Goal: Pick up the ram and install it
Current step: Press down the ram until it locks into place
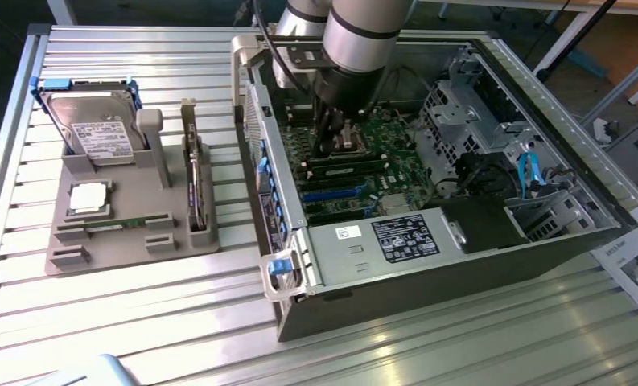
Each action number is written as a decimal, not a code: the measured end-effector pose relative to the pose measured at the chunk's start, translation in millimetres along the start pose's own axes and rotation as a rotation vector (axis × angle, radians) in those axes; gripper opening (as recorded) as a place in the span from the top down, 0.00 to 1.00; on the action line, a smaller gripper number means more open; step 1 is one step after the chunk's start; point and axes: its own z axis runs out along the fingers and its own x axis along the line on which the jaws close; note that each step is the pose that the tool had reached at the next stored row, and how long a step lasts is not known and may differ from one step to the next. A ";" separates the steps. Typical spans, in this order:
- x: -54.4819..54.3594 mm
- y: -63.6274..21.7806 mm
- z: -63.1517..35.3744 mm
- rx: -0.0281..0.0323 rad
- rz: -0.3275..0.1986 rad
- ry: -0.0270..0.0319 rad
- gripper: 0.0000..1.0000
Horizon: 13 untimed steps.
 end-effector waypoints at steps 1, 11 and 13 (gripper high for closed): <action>-0.1 0.0 -2.3 0.0000 0.000 0.0001 0.90; -0.4 0.0 -12.7 0.0001 0.000 0.0013 0.90; -0.4 -0.3 -12.8 -0.0001 0.000 0.0016 0.90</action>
